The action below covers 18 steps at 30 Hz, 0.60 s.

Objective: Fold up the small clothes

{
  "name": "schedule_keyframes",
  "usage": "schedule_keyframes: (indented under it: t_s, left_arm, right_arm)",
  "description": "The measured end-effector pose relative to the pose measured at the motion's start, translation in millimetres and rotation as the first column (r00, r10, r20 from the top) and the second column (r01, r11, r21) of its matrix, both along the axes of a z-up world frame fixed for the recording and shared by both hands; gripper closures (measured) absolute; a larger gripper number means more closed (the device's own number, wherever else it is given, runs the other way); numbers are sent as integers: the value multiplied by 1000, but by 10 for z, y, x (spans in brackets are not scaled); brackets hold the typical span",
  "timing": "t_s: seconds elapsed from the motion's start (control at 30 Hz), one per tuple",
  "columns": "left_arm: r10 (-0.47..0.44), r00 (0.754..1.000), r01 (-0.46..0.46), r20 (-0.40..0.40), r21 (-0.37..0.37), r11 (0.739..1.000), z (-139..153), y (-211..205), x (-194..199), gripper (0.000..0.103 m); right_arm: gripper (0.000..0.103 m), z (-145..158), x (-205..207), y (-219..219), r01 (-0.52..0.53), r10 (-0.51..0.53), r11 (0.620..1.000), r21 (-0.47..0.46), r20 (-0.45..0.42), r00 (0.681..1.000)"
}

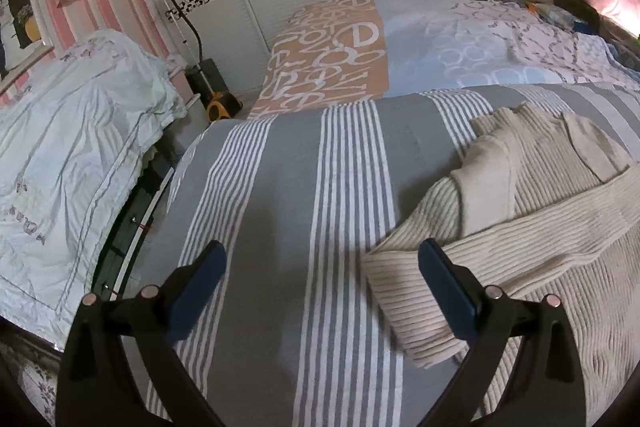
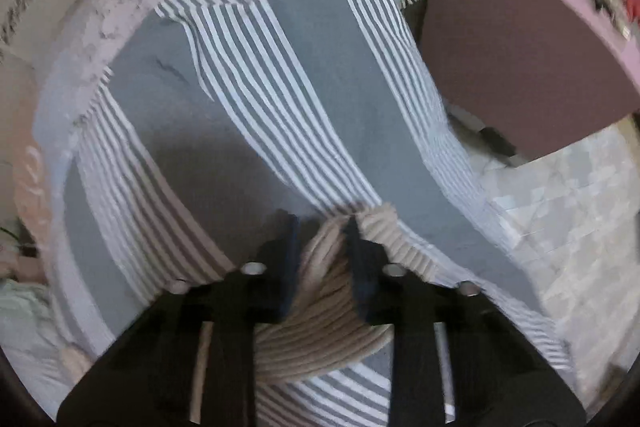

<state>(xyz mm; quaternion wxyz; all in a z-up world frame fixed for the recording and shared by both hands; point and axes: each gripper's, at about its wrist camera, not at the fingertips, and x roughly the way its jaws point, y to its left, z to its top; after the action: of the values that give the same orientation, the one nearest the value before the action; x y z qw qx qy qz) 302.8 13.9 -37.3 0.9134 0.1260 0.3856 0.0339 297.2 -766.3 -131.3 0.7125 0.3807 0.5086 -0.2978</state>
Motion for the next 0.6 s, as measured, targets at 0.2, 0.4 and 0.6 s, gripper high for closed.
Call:
schedule_keyframes:
  t_s: [0.2,0.4,0.6]
  left_arm:
    - [-15,1000,15,-6,-33,999,-46,-15,-15,6]
    - [-46,999,46,8,-10,999,-32,-112,-48,6]
    - [-59,998,59,12,-43,997,-5,-157,-18,6]
  right_arm:
    - [90,240,-332,263,7,23,993,-114,258,966]
    - [90,741,-481,1186,-162,315,912,-378,387,867]
    - [90,1134,-356,2447,-403,638,744,-532,389,665]
